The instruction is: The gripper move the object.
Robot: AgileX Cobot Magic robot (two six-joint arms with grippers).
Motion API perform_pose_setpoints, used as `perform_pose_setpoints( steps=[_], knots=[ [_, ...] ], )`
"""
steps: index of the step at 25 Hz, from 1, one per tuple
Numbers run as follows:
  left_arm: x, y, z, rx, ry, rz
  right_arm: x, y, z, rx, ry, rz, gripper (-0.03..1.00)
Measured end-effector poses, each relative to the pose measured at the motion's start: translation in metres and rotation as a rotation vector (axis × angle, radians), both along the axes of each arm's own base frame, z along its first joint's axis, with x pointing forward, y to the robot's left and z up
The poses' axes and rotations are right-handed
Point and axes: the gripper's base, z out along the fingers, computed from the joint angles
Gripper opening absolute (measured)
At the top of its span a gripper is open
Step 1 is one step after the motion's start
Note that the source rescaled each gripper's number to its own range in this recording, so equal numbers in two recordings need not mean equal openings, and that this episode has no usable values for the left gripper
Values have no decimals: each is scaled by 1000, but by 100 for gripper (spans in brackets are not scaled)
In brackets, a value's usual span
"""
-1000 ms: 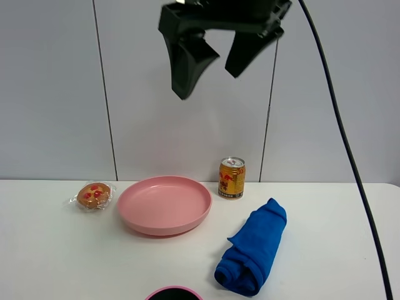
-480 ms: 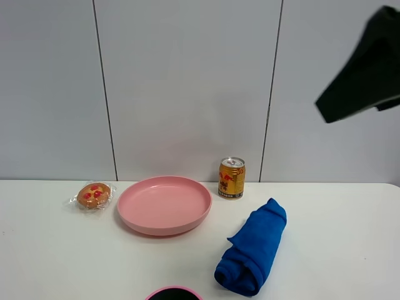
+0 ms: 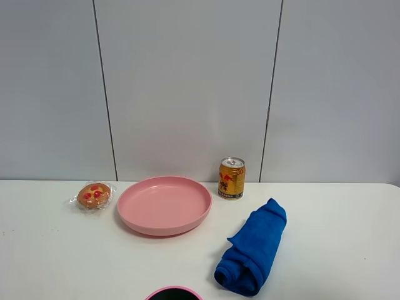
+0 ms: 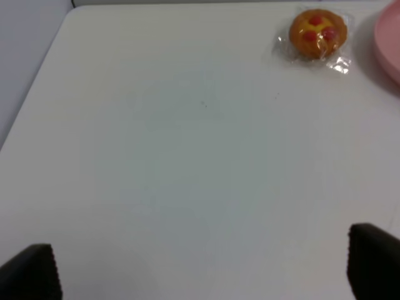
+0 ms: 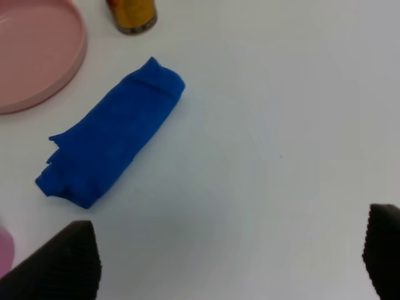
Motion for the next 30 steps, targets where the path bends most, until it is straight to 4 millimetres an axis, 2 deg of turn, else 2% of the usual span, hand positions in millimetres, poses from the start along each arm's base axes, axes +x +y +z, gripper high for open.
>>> perform_pose_setpoints(
  steps=[5, 10, 15, 30],
  knots=[
    [0, 0, 0, 0, 0, 0, -38, -12, -18, -21, -94, -123, 87],
    [0, 0, 0, 0, 1, 0, -60, -13, -33, -75, -168, -162, 87],
    [0, 0, 0, 0, 1, 0, -62, -13, -49, -76, -158, -158, 87],
    [0, 0, 0, 0, 1, 0, -62, -11, -49, -63, -159, -146, 87]
  ],
)
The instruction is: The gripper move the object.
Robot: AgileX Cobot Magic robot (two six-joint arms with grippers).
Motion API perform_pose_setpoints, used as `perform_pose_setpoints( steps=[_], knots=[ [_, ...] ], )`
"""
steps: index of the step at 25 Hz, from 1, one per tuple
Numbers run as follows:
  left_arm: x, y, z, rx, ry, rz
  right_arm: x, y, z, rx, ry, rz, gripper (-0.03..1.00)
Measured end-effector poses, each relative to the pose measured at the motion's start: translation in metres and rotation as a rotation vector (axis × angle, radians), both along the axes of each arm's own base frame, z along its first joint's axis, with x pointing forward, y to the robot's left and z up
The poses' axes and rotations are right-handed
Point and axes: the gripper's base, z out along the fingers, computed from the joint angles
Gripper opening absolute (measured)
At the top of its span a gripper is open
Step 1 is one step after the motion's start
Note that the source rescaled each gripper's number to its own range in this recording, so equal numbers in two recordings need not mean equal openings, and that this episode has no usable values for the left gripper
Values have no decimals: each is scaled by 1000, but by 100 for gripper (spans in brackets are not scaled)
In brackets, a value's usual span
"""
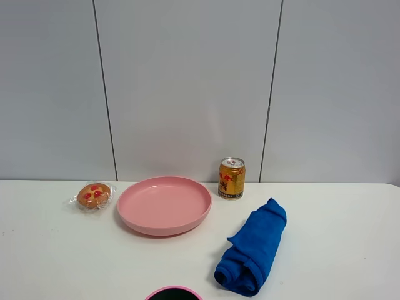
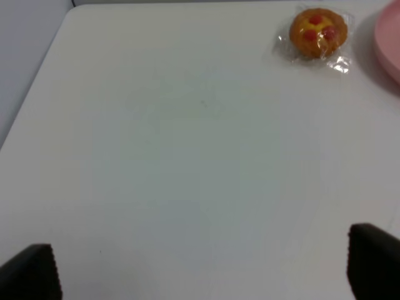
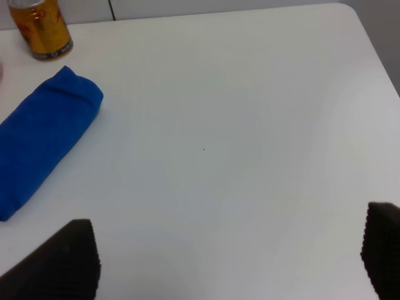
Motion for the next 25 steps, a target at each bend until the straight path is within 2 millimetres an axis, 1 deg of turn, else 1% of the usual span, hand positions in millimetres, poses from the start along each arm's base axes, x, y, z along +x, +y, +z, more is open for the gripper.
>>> perform_pose_setpoints(
  steps=[9, 25],
  knots=[
    [0, 0, 0, 0, 0, 0, 0, 3, 0, 11, 1, 27, 87],
    [0, 0, 0, 0, 0, 0, 0, 2, 0, 14, 1, 19, 87]
  ],
)
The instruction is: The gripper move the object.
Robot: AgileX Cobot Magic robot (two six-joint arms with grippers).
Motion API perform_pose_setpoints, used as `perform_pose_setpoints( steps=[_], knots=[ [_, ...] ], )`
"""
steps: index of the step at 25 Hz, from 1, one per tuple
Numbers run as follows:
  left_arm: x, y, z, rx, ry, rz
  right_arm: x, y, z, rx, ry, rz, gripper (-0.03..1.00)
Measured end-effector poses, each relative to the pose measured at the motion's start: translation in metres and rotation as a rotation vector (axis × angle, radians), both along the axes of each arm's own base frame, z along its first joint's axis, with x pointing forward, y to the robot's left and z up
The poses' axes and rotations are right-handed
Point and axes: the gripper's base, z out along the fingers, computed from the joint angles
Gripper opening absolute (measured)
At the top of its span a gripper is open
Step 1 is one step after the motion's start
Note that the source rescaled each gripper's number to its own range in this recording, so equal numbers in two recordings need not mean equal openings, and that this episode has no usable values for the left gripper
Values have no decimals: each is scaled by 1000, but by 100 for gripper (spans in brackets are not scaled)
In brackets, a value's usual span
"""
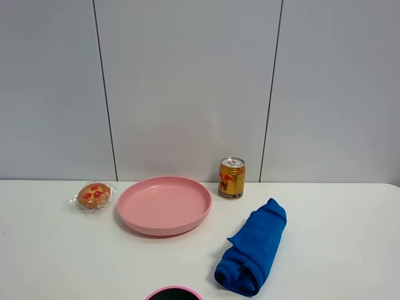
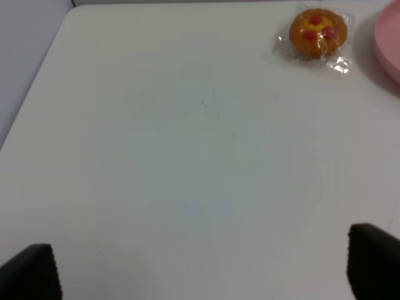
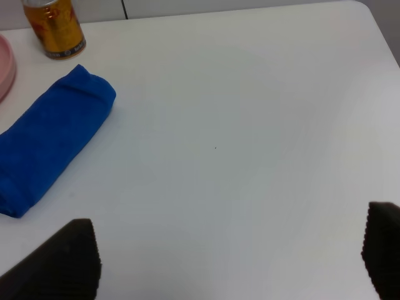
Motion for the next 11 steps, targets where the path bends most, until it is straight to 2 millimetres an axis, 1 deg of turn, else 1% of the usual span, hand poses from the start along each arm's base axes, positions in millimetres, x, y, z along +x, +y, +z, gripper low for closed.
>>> perform_pose_setpoints(
  steps=[11],
  knots=[
    [0, 0, 0, 0, 0, 0, 0, 0, 0, 0, 0, -1, 87]
  ],
)
